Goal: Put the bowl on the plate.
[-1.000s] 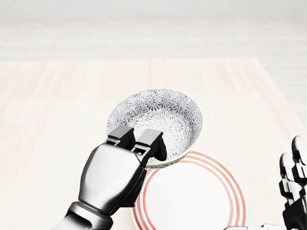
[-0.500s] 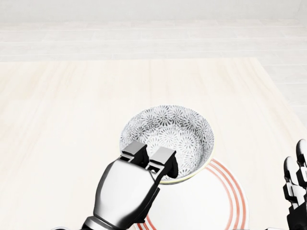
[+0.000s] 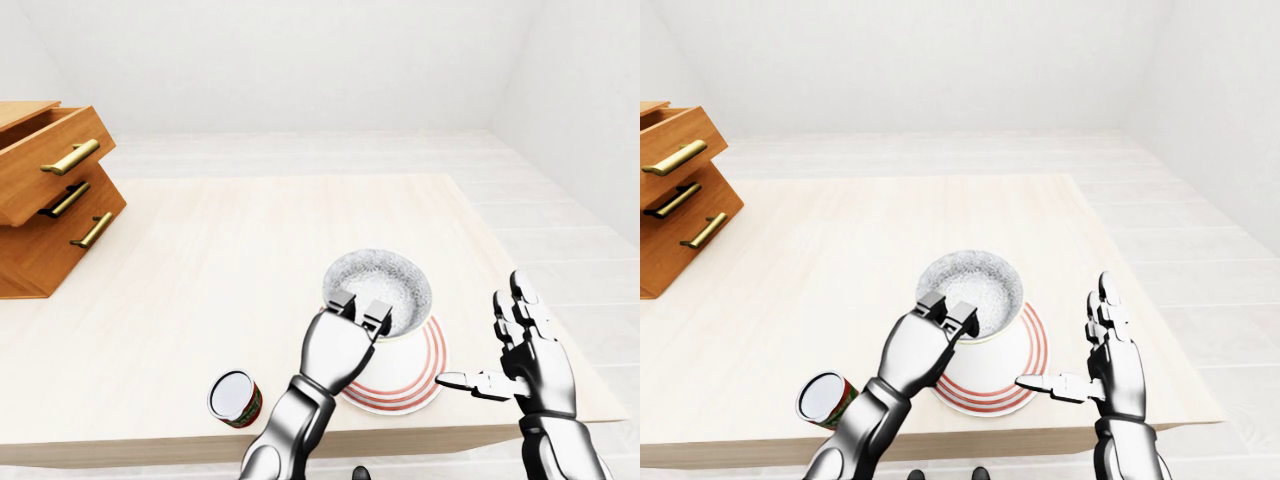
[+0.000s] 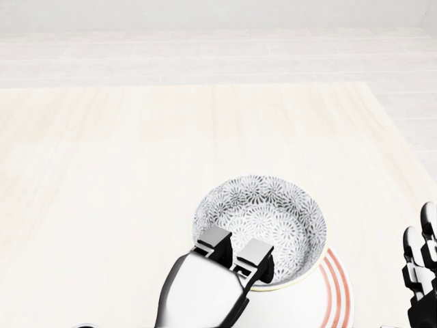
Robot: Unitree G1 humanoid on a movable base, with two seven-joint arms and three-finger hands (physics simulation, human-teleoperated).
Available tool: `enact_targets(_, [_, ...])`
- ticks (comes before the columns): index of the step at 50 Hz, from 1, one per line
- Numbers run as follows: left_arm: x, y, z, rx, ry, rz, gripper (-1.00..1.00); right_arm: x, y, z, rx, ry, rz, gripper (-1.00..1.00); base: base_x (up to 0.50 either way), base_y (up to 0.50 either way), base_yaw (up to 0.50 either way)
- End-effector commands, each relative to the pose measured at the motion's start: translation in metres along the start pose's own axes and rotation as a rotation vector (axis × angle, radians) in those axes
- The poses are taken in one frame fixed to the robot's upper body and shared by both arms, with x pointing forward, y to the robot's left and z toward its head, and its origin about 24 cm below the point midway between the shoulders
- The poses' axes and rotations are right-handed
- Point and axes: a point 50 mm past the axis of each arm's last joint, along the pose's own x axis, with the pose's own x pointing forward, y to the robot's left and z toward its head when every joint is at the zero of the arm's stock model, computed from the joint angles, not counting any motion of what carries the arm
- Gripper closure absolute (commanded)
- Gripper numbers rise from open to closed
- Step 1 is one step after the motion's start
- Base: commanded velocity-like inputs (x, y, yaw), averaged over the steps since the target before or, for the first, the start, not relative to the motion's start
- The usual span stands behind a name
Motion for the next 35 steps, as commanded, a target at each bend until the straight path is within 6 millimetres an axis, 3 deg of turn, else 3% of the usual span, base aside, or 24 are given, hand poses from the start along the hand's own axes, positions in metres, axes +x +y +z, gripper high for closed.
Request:
enact_targets(1, [0.000,-0.003,0.004,0.049,-0.020,0.017,1.00,0.000,0.000,-0.002,0.001,0.008,-0.001,-1.00,0.00,0.00,0.00])
enact_targets(35, [-0.008,-0.023,0.012,0.070,-0.054,-0.031,1.00,-0.003,0.000,-0.005,0.005,0.025,-0.003,-1.00,0.00,0.00,0.00])
